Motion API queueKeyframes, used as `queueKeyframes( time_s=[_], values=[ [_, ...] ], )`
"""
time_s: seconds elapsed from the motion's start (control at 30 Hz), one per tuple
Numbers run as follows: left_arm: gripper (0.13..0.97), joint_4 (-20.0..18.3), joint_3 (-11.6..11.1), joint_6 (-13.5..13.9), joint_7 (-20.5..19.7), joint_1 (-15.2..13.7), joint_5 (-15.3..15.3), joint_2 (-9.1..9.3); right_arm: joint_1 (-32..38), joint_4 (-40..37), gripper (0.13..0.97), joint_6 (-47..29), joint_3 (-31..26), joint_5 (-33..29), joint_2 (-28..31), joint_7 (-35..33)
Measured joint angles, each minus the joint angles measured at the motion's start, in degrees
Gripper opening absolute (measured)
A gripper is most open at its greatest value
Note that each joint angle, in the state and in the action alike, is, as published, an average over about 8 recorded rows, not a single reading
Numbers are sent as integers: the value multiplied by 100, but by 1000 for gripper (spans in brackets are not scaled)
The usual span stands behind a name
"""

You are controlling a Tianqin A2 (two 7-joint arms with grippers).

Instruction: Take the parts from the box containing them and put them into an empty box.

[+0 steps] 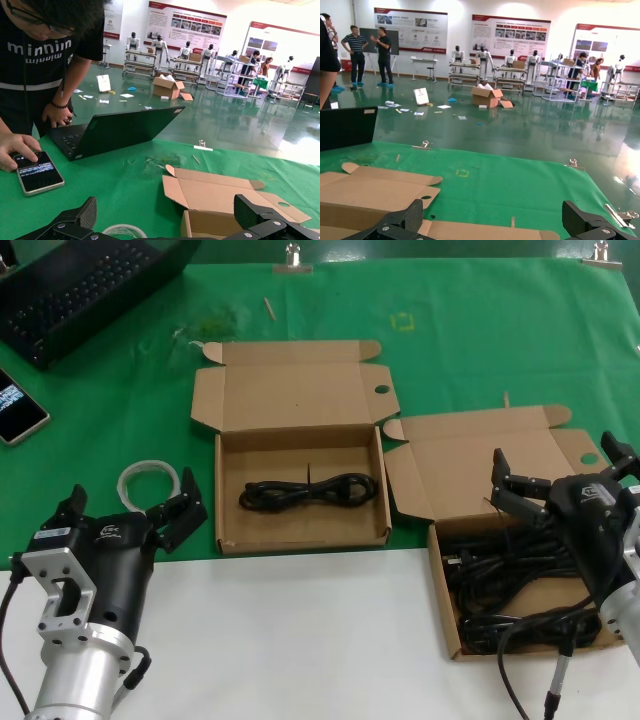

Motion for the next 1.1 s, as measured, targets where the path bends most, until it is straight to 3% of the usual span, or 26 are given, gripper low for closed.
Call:
queueKeyframes(
  time_s=[1.1],
  values=[
    [966,0,0,0,0,0,0,0,0,0,966,0,0,0,0,0]
  ],
)
